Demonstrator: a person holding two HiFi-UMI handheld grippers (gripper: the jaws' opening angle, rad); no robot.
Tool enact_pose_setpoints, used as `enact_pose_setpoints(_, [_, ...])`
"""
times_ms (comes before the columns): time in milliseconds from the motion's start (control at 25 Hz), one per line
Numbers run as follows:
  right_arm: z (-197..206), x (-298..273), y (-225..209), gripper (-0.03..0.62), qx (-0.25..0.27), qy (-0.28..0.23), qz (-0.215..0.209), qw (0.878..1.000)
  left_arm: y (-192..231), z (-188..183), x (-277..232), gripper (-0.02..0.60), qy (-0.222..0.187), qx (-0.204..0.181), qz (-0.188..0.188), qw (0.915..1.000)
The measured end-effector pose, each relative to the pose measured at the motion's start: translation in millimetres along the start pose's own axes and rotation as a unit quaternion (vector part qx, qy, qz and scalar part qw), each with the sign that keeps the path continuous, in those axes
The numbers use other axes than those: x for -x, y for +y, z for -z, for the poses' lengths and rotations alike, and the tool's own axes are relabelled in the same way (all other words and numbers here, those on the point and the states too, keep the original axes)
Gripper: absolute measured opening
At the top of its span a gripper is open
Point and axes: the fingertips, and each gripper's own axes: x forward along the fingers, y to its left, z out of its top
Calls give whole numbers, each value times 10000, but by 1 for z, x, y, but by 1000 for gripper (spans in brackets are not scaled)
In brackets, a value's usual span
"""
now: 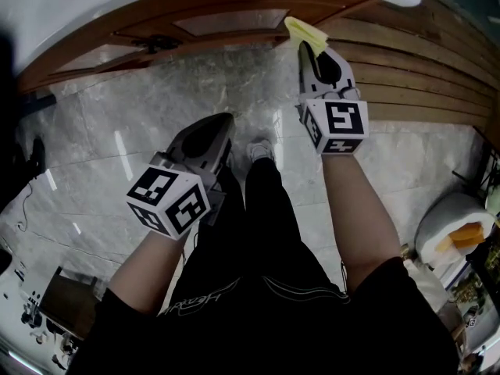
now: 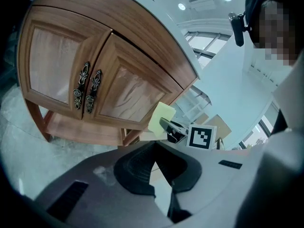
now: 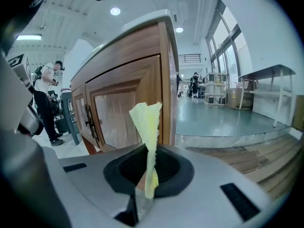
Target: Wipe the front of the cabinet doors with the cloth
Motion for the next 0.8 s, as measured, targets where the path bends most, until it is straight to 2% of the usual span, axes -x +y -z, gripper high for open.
enact_pose_setpoints(240, [5, 12, -23, 41, -121, -41, 193, 9997, -14, 6, -12, 6, 121, -71, 95, 9999])
enact_pose_setpoints(560, [12, 21, -32, 41, -184, -27, 277, 9994, -21, 16, -18, 6, 218, -103, 150, 9996])
enact_pose_setpoints(800, [18, 25, -21, 41, -162, 47, 122, 9998, -18, 16, -12, 6, 181, -79, 138, 9997])
